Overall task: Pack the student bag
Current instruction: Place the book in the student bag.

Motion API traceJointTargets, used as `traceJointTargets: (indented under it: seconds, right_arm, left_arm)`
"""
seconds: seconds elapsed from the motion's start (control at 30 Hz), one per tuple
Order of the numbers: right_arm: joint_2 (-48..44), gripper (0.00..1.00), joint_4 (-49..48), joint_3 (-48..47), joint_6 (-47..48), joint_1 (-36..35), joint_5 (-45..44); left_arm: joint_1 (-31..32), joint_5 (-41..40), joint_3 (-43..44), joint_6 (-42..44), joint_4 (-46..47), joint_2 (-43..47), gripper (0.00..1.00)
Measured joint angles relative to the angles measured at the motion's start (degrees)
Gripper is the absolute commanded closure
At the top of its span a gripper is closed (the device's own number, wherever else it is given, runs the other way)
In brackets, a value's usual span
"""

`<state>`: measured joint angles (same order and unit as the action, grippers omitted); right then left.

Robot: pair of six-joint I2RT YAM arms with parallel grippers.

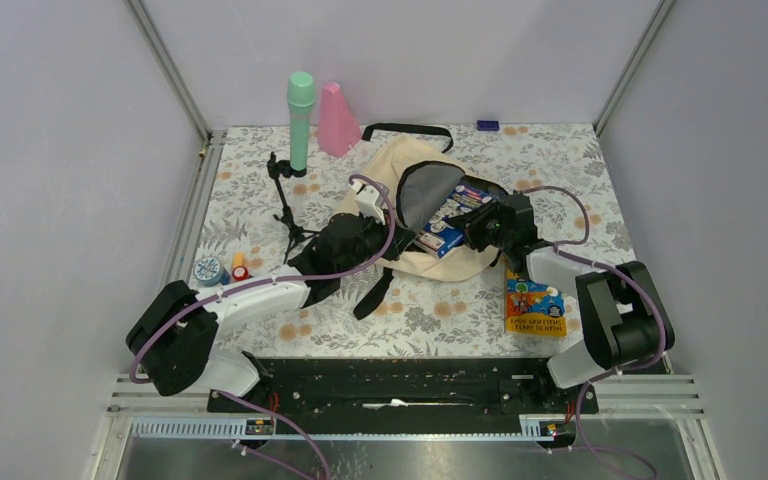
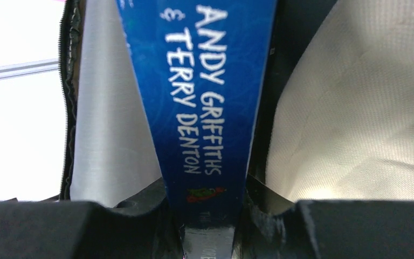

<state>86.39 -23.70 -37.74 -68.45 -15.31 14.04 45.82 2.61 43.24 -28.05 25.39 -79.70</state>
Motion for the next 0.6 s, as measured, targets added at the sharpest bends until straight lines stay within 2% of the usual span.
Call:
traceJointTargets:
  seconds: [0.5, 0.6]
  right_arm:
    - [16.6, 1.0, 2.3, -18.0, 1.7, -5.0, -5.3]
    - [18.9, 0.86, 1.5, -19.4, 2.3, -5.9, -6.6]
  left_arm:
    - [0.0, 0.3, 0.0, 0.0, 2.1, -0.1, 1.0]
    - [0.0, 0.6, 0.0, -0.3, 2.4, -0.3, 1.0]
